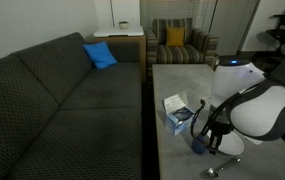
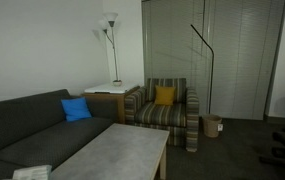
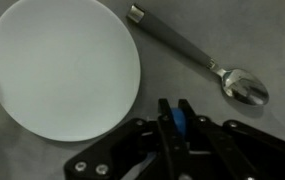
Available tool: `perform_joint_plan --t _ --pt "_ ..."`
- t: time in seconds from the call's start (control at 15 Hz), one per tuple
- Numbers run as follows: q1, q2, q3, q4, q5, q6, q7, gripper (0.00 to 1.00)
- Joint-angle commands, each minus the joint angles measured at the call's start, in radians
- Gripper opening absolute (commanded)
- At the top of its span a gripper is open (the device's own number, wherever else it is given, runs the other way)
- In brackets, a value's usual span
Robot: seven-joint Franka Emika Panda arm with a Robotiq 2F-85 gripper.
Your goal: Put the mug on the table
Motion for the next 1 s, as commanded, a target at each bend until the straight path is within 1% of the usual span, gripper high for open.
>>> perform_joint_plan --t 0.0,0.47,0.93 --pt "-0.017 0.020 0.004 0.035 -0.011 -0.016 -0.012 0.03" --pt "-0.034 0.040 0.013 0.078 -0.007 -0.044 -0.026 0.03" --pt "-0.029 0.060 0.009 0.134 -0.008 -0.116 -0.030 0.03"
